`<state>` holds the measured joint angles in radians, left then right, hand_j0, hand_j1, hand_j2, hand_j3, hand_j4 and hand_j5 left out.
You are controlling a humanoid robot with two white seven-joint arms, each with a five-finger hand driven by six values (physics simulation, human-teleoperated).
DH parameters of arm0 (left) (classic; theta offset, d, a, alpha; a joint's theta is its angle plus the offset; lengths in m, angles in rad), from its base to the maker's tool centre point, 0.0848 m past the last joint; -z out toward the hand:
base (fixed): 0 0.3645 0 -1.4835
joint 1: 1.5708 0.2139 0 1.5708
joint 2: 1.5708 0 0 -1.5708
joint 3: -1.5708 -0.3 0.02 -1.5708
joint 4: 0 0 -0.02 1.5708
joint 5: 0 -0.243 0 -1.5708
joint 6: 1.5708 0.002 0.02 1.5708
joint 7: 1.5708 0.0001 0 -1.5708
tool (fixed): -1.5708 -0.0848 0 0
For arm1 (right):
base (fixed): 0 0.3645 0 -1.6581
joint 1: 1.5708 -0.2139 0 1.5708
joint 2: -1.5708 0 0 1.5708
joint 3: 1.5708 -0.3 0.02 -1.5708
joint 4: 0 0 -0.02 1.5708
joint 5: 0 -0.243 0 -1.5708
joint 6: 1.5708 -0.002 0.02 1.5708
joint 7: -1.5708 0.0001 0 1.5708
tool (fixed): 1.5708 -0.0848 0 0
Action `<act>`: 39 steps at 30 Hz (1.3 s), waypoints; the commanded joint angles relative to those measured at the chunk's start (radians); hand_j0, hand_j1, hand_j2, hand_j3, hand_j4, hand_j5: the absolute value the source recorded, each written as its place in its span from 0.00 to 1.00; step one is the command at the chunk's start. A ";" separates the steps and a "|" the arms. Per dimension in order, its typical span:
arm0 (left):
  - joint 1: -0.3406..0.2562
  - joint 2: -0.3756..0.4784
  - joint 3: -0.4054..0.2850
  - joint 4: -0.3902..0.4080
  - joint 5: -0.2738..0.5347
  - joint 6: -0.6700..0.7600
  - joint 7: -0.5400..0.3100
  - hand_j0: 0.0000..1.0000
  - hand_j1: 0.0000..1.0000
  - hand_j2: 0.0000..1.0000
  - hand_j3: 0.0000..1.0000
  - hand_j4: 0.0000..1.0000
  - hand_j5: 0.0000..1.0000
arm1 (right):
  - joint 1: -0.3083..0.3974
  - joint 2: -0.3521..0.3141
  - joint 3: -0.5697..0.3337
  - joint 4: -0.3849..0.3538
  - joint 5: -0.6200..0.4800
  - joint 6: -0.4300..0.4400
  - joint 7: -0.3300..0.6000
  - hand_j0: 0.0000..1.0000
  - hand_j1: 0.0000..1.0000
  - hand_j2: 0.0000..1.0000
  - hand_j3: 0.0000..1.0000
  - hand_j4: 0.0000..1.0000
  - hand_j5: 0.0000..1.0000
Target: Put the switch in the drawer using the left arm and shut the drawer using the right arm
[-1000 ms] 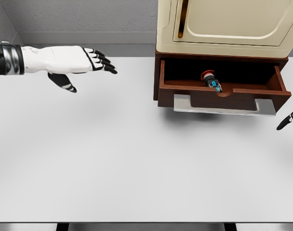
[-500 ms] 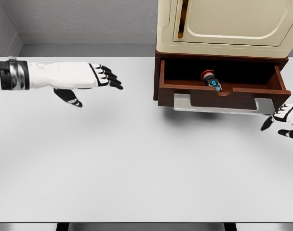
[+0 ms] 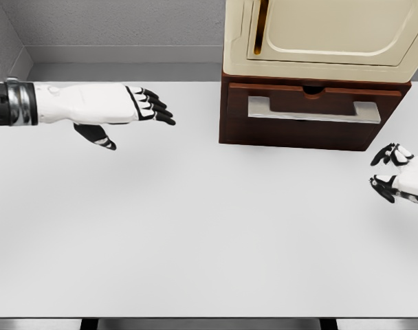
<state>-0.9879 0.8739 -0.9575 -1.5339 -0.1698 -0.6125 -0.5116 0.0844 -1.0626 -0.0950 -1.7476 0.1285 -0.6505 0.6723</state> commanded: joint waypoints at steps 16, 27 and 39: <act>0.006 -0.001 -0.003 -0.055 0.007 0.002 0.002 1.00 1.00 1.00 1.00 1.00 1.00 | 0.017 0.007 0.112 -0.010 -0.033 0.040 -0.061 1.00 1.00 1.00 1.00 1.00 1.00; 0.005 -0.003 -0.003 -0.055 0.007 0.002 0.002 1.00 1.00 1.00 1.00 1.00 1.00 | -0.238 0.042 0.293 -0.003 -0.009 0.040 -0.061 0.61 0.61 0.61 0.61 0.61 0.61; 0.005 -0.001 -0.003 -0.055 0.007 0.002 0.002 1.00 1.00 1.00 1.00 1.00 1.00 | -0.362 0.085 0.350 0.069 0.025 0.040 -0.061 0.64 0.64 0.64 0.64 0.64 0.64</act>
<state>-0.9833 0.8715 -0.9614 -1.5892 -0.1684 -0.6133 -0.5104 -0.2930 -0.9867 0.2273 -1.7011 0.1439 -0.6129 0.6111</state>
